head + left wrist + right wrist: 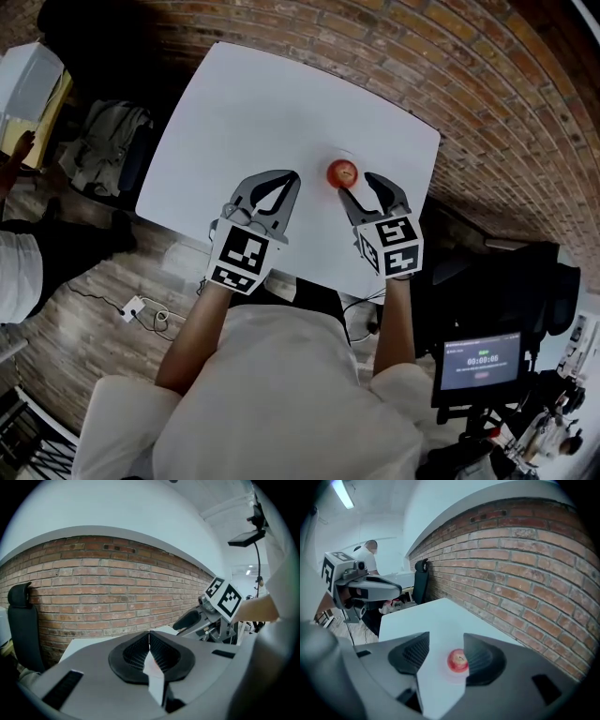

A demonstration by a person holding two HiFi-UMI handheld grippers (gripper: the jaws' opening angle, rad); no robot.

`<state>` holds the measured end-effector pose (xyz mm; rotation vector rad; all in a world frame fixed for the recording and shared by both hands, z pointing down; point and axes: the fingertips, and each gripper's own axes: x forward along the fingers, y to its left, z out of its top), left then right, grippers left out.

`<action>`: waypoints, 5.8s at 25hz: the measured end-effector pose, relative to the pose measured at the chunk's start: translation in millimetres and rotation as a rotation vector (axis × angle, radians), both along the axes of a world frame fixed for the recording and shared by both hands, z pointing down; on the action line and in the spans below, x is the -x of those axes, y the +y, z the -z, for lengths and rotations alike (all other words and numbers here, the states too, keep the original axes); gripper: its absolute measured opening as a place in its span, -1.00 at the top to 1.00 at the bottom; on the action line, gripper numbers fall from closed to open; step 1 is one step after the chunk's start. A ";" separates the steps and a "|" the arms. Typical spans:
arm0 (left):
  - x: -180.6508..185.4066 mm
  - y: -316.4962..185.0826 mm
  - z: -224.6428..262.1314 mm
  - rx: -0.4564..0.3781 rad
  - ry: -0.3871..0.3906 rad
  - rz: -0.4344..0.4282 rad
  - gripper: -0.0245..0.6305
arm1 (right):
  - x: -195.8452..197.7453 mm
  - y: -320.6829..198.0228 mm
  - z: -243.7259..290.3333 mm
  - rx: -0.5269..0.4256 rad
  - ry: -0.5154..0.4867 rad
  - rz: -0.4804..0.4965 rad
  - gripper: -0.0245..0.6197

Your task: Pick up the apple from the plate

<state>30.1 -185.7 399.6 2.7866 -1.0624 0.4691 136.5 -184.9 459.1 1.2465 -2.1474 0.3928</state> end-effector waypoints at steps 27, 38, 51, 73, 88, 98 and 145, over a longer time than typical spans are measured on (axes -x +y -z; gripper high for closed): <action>5.1 -17.2 -35.7 0.070 -0.081 0.077 0.91 | -9.8 -21.1 -69.4 0.105 0.126 0.171 0.06; -4.8 -23.1 -42.7 0.089 -0.070 0.070 0.91 | -17.5 -21.1 -94.7 0.198 0.222 0.233 0.06; -4.4 -28.3 -52.1 0.085 -0.097 0.058 0.91 | -16.8 -34.2 -100.1 0.211 0.169 0.221 0.02; -8.8 -39.5 -74.6 0.131 -0.102 0.064 0.91 | -12.6 -44.6 -138.2 0.299 0.183 0.304 -0.10; -3.9 -41.4 -82.4 0.148 -0.108 0.066 0.91 | -6.4 -47.1 -149.4 0.324 0.173 0.353 -0.21; -3.6 -42.9 -83.1 0.155 -0.105 0.078 0.91 | -10.6 -45.2 -157.3 0.344 0.177 0.369 -0.30; 9.8 -48.6 -100.5 0.195 -0.108 0.094 0.91 | -11.7 -49.1 -177.1 0.367 0.271 0.357 -0.30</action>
